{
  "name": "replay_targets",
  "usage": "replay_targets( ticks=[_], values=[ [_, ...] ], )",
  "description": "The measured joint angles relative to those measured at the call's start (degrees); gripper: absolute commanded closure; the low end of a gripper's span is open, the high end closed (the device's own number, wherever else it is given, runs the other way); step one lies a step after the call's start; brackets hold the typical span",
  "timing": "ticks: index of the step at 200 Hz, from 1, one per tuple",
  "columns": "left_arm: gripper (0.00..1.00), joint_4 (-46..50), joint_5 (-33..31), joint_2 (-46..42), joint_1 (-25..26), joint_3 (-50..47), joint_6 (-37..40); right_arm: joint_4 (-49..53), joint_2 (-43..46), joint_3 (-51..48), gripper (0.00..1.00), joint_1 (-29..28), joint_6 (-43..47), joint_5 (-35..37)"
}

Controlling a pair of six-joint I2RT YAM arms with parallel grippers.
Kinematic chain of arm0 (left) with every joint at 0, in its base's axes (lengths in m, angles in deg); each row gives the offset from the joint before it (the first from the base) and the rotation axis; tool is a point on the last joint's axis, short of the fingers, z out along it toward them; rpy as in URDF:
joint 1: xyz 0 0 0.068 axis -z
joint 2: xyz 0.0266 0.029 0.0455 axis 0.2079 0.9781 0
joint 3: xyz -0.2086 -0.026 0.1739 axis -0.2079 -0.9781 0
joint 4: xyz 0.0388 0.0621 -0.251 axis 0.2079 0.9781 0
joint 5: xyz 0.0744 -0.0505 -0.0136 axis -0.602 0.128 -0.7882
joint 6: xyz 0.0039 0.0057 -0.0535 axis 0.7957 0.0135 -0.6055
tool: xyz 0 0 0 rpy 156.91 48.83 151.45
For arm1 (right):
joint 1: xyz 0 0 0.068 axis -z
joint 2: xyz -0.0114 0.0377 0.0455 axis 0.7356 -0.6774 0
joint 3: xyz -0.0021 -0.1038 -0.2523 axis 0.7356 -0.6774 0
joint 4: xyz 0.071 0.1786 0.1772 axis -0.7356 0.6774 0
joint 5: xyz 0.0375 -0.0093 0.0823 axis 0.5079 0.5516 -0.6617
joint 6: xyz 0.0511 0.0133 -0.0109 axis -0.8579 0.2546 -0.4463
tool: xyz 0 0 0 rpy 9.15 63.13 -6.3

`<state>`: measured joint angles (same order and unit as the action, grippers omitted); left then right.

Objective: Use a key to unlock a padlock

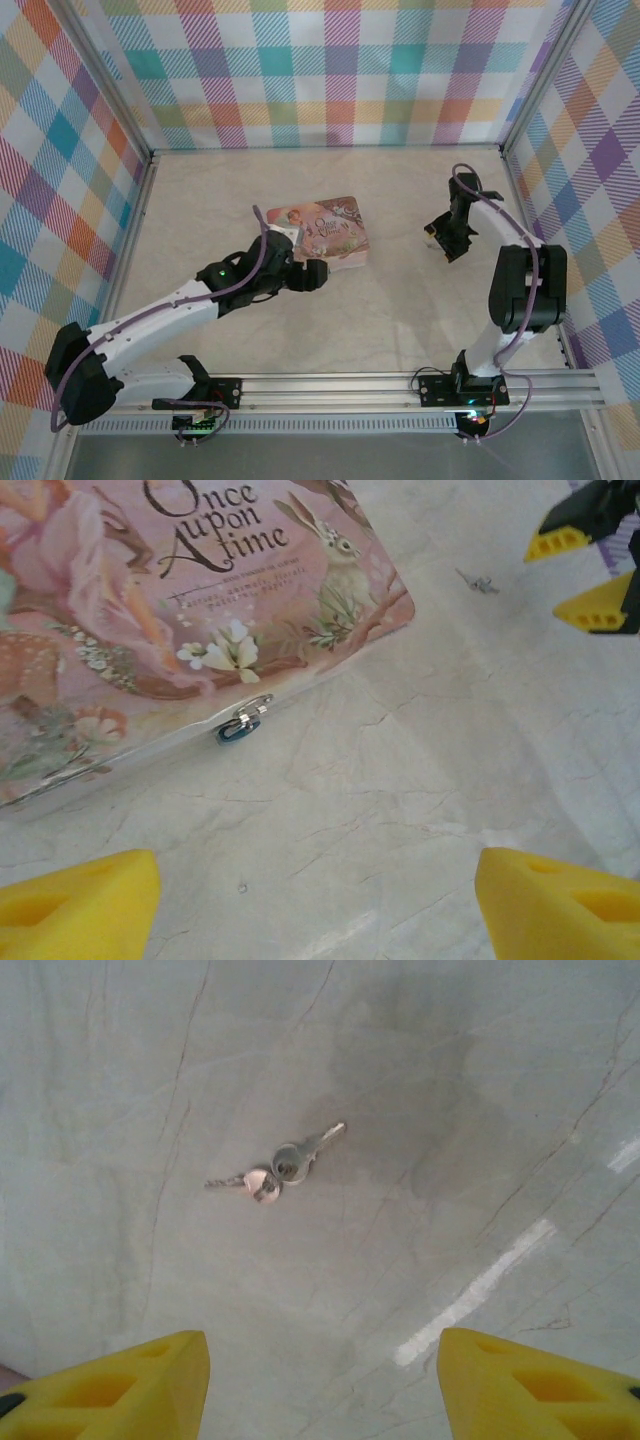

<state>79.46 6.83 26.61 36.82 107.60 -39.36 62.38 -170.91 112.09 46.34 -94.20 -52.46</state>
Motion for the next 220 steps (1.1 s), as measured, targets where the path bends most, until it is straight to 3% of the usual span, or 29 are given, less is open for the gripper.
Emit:
replay_targets(
  ticks=[65,98,173,220],
  values=[
    [0.18,0.00,-3.19,5.75,3.10,2.25,1.88,0.81,-7.43,4.59,0.40,1.77,-5.68,-0.66],
    [0.18,0.00,-3.72,6.95,3.23,2.47,1.90,0.55,-9.68,4.83,0.45,1.81,-7.61,-1.44],
    [0.18,-0.02,-3.78,8.00,3.30,2.47,1.88,-1.05,-13.84,6.45,0.46,1.92,-9.90,-2.58],
    [0.18,-0.02,-3.76,8.66,3.30,2.47,1.84,-1.60,-15.21,7.85,0.56,2.14,-10.56,-2.56]
  ],
)
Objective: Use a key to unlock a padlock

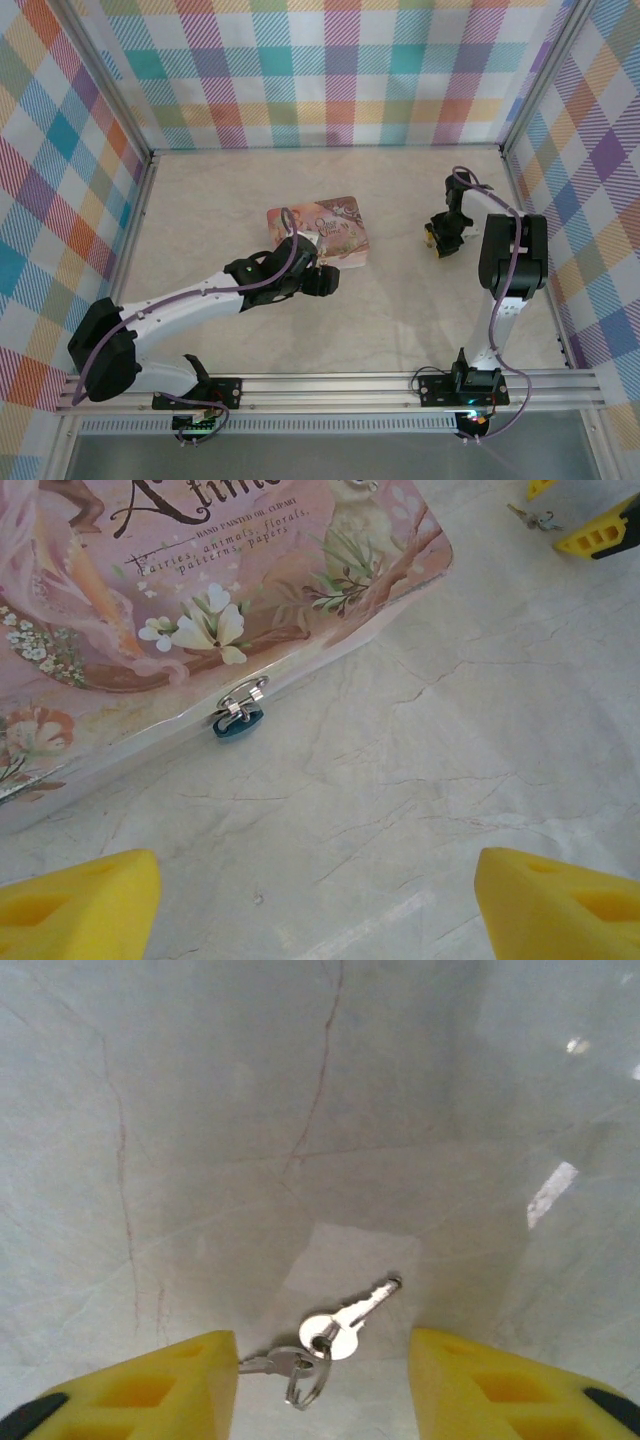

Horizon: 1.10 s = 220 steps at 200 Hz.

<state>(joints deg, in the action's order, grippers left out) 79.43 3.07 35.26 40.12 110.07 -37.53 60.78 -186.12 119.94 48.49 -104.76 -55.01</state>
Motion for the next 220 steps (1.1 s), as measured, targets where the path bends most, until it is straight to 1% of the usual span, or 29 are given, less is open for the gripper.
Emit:
replay_targets(
  ticks=[40,48,64,73,83,91,108,118,134,146,174,220],
  values=[
    [0.19,-0.02,-0.24,0.09,0.00,0.00,-0.07,-0.07,-0.42,0.33,0.57,0.07,-0.31,-0.04],
    [0.19,-0.02,-0.37,0.09,0.00,0.00,-0.20,-0.07,-0.44,0.33,0.60,0.09,-0.37,-0.13],
    [0.19,-0.02,-0.44,0.09,0.00,0.00,-0.44,0.11,-0.50,0.33,0.61,0.22,-0.81,-0.33],
    [0.19,-0.02,-0.44,0.09,0.00,0.00,-0.61,0.13,-0.57,0.33,0.66,0.33,-1.09,-0.52],
    [0.19,-0.02,-0.44,0.09,0.00,0.00,-0.85,0.50,-0.61,0.33,0.70,0.42,-1.42,-0.66],
    [0.20,-0.02,-0.55,0.09,0.00,0.00,-0.87,0.92,-0.68,0.33,0.71,0.42,-1.66,-0.70],
    [0.19,-0.04,-0.81,0.09,0.00,0.00,-1.05,1.38,-0.72,0.31,0.80,0.46,-1.53,-1.11],
    [0.19,-0.04,-0.87,0.09,0.00,0.00,-1.07,1.62,-0.72,0.15,0.81,0.59,-1.86,-1.16],
    [0.19,-0.07,-1.01,0.09,0.00,0.00,-1.09,1.64,-0.70,0.11,0.90,0.79,-1.95,-1.64],
    [0.20,-0.09,-1.03,0.09,0.00,0.00,-1.09,1.44,-0.57,0.02,0.93,0.94,-2.32,-2.16],
    [0.19,-0.37,-1.05,0.09,0.00,0.00,-1.14,-3.21,-0.11,-1.16,1.00,0.94,-2.43,-4.61],
    [0.18,-1.66,-1.60,-0.44,0.00,-0.04,-1.53,-10.14,3.89,-6.99,1.00,0.90,-2.16,-7.56]
  ],
)
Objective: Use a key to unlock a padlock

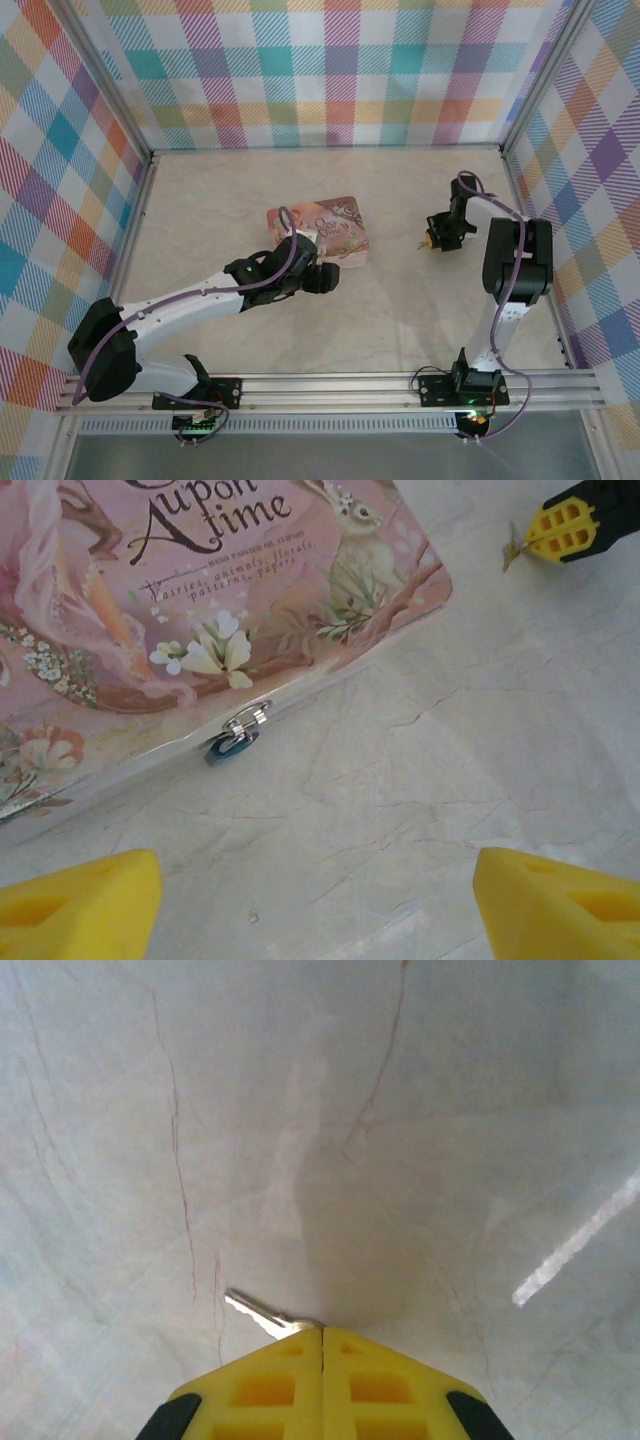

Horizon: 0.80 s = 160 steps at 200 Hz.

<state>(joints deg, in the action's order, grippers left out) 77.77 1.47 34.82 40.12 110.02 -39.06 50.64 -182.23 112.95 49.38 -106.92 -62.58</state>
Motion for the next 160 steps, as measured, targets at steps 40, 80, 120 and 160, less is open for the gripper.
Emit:
replay_targets(
  ticks=[40,80,120,160],
  values=[
    [0.18,-0.04,-0.35,-2.01,-0.31,0.02,0.02,-2.21,7.04,-3.52,1.00,-0.17,1.20,-3.21],
    [0.17,-1.42,2.36,-3.43,-3.56,0.26,0.07,-3.65,15.41,-3.61,1.00,-2.29,3.82,-6.36],
    [0.21,-3.34,7.89,-3.41,-6.88,4.17,0.76,-3.87,22.47,-3.61,1.00,-5.84,5.51,-10.32],
    [0.26,-7.37,18.01,-1.16,-10.14,9.38,1.81,-4.72,27.21,-2.84,1.00,-9.99,8.35,-16.81]
  ],
)
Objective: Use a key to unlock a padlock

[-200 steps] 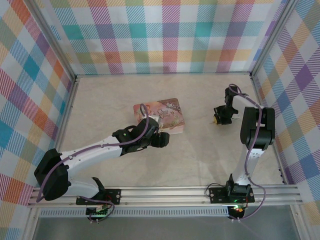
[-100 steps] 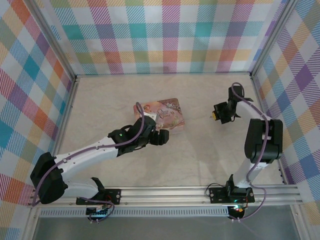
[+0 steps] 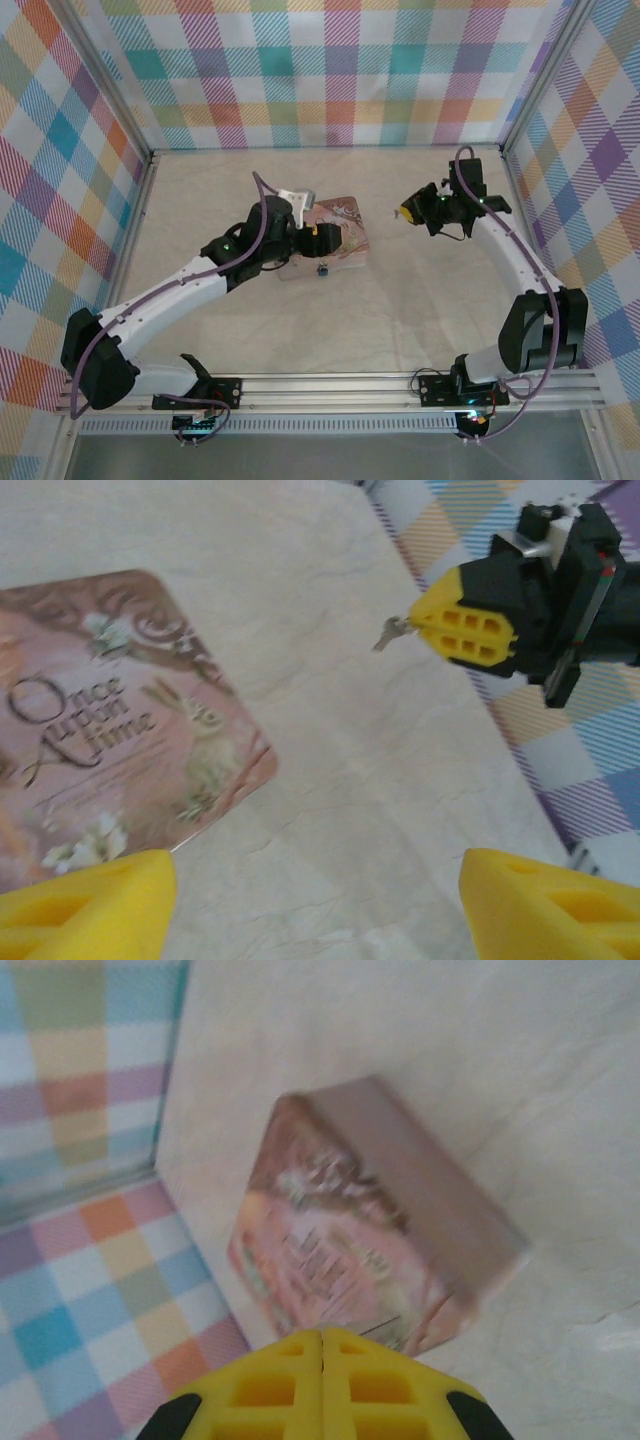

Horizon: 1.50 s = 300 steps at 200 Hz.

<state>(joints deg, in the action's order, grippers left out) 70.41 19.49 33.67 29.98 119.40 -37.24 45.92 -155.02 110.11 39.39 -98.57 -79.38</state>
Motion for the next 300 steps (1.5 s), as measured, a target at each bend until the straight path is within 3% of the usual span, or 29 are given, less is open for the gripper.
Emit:
replay_targets(
  ticks=[99,141,203,218,252,300],
  values=[
    [0.43,-8.61,24.30,6.12,-3.89,4.39,0.26,-6.10,5.03,1.66,0.97,-6.14,9.35,-20.20],
    [0.55,-12.70,29.44,8.00,-3.89,5.73,-0.42,-7.56,6.47,1.66,0.97,-7.65,10.14,-24.50],
    [0.68,-15.30,31.89,8.22,-3.89,6.71,-1.29,-8.70,7.34,1.66,0.97,-8.48,10.38,-26.32],
    [0.68,-15.43,31.89,8.22,-3.89,6.82,-1.31,-9.01,7.54,1.66,0.97,-8.76,10.38,-26.56],
    [0.55,-14.43,30.08,8.20,-3.96,6.93,-0.04,-9.18,7.87,1.66,0.98,-9.01,10.38,-26.80],
    [0.46,-13.44,26.99,7.06,-4.70,6.93,0.44,-9.31,8.72,1.64,0.98,-9.01,10.38,-27.17]
  ],
)
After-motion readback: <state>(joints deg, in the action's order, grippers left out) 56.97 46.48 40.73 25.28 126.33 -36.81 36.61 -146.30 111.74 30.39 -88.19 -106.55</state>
